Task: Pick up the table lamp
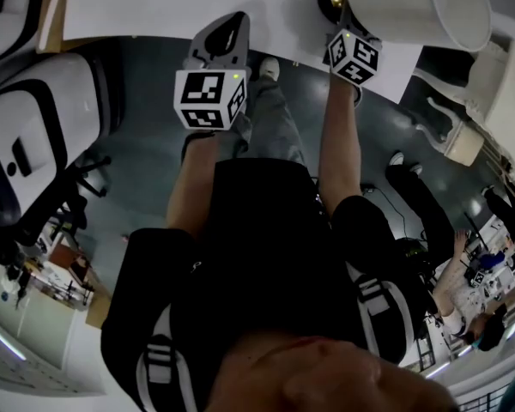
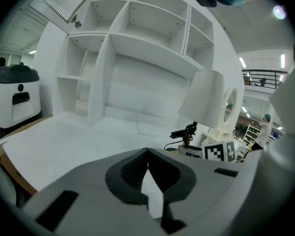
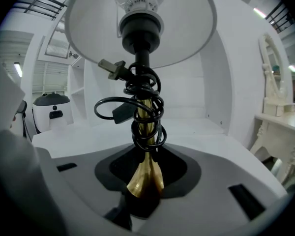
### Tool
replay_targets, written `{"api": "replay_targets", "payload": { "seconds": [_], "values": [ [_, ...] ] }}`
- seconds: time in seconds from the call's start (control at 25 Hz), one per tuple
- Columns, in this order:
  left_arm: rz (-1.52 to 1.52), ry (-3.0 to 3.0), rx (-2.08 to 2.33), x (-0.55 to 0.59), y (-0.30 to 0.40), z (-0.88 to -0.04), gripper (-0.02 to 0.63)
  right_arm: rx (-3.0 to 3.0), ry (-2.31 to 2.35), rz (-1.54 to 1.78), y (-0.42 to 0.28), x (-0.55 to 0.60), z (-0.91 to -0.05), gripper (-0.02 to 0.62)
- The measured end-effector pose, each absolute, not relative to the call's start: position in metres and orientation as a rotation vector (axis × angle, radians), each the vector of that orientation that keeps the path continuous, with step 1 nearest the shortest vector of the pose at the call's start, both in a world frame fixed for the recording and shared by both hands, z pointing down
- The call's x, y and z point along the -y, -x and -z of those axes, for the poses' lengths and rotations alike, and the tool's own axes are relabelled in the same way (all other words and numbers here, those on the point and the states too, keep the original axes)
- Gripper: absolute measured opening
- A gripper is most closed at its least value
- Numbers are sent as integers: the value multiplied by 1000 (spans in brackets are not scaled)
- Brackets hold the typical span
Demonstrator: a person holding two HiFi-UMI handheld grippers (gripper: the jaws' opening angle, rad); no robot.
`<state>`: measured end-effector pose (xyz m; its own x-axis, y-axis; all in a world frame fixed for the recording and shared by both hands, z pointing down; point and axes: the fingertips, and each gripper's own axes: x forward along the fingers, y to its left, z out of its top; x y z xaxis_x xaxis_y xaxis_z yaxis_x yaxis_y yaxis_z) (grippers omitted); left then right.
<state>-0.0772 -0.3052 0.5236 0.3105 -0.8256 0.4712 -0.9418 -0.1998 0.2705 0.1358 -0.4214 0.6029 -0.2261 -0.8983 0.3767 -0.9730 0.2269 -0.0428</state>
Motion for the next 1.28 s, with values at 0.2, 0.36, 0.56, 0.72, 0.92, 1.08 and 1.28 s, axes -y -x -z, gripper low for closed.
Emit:
{"api": "replay_targets", "payload": {
  "seconds": [0.2,0.36,0.56,0.72,0.92,1.08,1.28],
  "values": [
    [-310,-2076,1583,309,80,-516,11,2200,-1755,-421,-136,422,-603,118],
    [-316,-2081,1587,308,76,-512,11,2174,-1736,-443,-135,421,-600,117],
    [-305,-2110,1583,311,64,-501,11,2188,-1698,-474,-138,408,-592,112],
    [-296,-2126,1583,313,55,-494,11,2208,-1674,-460,-139,398,-583,109],
    [-281,-2159,1584,315,41,-482,11,2222,-1636,-447,-143,390,-577,106],
    [-272,-2188,1575,316,29,-472,11,2265,-1616,-483,-145,383,-563,106],
    [-225,-2247,1566,324,19,-453,11,2297,-1577,-462,-140,377,-532,106]
  ]
}}
